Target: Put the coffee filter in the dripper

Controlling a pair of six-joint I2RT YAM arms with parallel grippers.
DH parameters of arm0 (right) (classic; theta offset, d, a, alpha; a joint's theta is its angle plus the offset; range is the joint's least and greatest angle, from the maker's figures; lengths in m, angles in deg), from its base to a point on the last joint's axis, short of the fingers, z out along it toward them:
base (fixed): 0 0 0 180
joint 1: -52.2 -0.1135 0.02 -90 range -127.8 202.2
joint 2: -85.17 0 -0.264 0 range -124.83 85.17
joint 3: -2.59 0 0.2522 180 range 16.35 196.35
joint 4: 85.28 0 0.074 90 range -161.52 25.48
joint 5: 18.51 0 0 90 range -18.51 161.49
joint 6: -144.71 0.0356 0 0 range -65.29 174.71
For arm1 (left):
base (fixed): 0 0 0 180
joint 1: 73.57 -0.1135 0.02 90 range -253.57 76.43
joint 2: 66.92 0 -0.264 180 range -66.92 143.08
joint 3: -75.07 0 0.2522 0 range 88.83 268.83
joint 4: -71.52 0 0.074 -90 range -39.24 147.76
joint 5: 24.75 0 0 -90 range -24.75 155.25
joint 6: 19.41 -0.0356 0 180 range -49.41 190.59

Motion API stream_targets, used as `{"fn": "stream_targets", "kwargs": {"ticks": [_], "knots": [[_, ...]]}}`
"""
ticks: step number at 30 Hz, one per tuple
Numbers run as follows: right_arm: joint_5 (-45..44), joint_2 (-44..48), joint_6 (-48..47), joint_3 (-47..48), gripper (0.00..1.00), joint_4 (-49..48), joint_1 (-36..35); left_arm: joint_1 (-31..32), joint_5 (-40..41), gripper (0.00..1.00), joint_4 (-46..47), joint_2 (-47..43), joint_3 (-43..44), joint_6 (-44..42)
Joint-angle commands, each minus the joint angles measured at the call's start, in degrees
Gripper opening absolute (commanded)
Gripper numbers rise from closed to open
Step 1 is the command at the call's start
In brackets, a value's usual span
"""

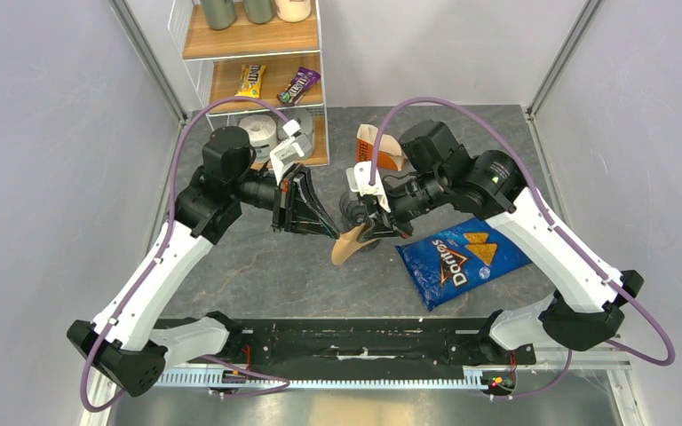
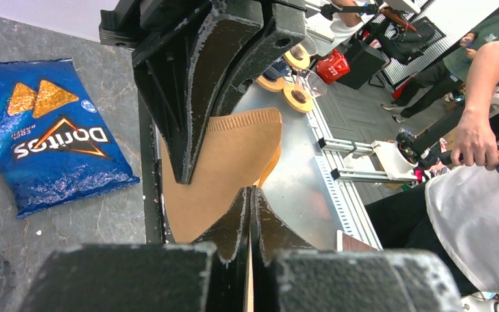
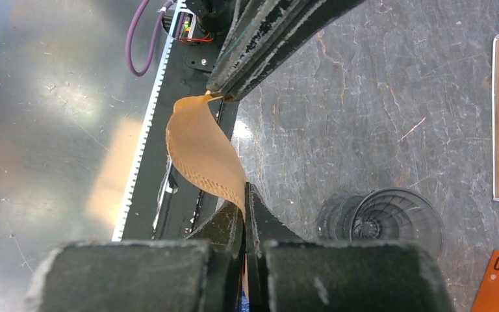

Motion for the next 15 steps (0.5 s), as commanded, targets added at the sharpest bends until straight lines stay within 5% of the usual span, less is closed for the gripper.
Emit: {"fn": "stream_targets", "kwargs": {"ticks": [1, 15], "knots": [[-0.2, -0.07, 1.7, 1.1, 0.0, -2.33, 0.6, 0.33, -2.05, 0.02, 7.47, -2.32, -1.78, 6.33], [3.43, -0.53, 1.88, 1.33, 0.0, -3.44, 1.76, 1.0, 1.92, 0.02, 9.01, -1.74, -2.5, 7.38]]}}
